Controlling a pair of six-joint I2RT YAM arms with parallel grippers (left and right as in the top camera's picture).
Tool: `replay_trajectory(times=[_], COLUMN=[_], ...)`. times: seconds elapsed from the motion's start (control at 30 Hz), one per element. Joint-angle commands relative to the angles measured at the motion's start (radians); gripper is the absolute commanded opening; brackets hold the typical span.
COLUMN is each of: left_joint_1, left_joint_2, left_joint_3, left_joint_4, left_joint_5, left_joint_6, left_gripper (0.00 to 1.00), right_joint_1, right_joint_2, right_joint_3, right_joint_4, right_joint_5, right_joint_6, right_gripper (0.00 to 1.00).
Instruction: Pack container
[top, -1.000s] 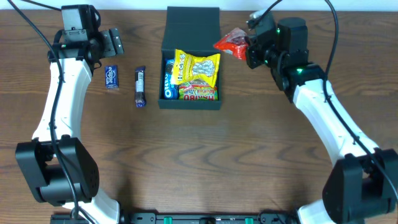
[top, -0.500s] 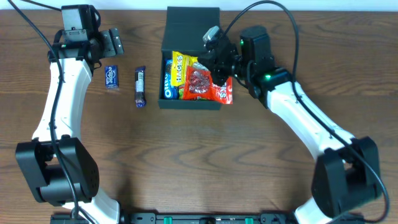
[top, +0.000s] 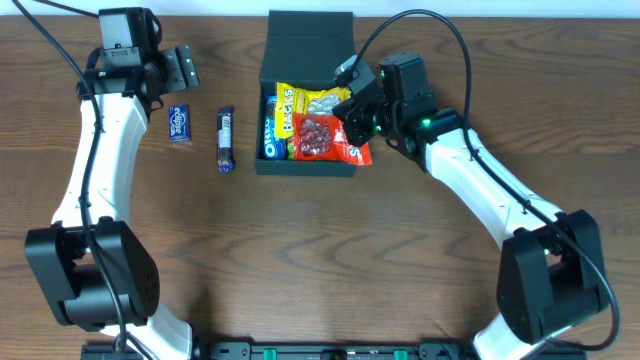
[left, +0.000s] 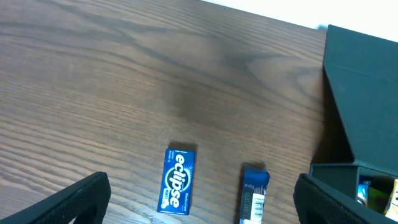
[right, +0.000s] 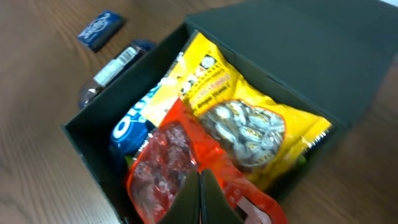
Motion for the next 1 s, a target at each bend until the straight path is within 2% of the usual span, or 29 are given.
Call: replay_trajectory(times=[0.0,0.03,0.07,0.1,0.17,0.27,0.37,0.47,0.53,0.77,0.97], left_joint_1=[0.002,0.002,0.002,0.002,0.002,0.002,0.002,0.001,-0.002,-0.043,-0.123], left_joint_2=[-0.032,-0.032,-0.032,-0.032,-0.031,-0.026,-0.019,0.01,0.043,0.188,0.237], left_joint_3=[0.008,0.008,0.008,0.008,0.008,0.008,0.008,0.008,0.008,0.008,0.008], left_joint_4=[-0.002,-0.002,-0.002,-0.002,-0.001,0.0,-0.002,-0.011,-0.016,-0.094,-0.143], left_joint_5=[0.004,0.004,0.005,0.008,0.041,0.075,0.118,0.286,0.346,0.42,0.414], left_joint_6=[0.0,0.0,0.0,0.0,0.002,0.0,0.0,0.0,0.0,-0.001,0.0], left_gripper=[0.95,0.96,0.93,0.66,0.33,0.06,0.06,0.06,0.06,0.06,0.06], right_joint_1=[0.012,0.014,0.014,0.014,0.017,0.033,0.05,0.068,0.068,0.064,0.064], right_joint_2=[-0.065,-0.087,-0.1,-0.109,-0.112,-0.111,-0.11,-0.09,-0.07,-0.034,0.003], right_joint_3=[0.002,0.003,0.006,0.015,0.042,0.072,0.073,0.073,0.073,0.073,0.073], right_joint_4=[-0.01,-0.032,-0.053,-0.079,-0.135,-0.179,-0.179,-0.199,-0.202,-0.2,-0.246], right_joint_5=[0.085,0.137,0.165,0.187,0.207,0.209,0.267,0.282,0.281,0.282,0.319], right_joint_6=[0.092,0.126,0.149,0.167,0.2,0.239,0.261,0.271,0.283,0.303,0.324], right_gripper=[0.01,0.01,0.01,0.01,0.02,0.01,0.01,0.01,0.01,0.01,0.01])
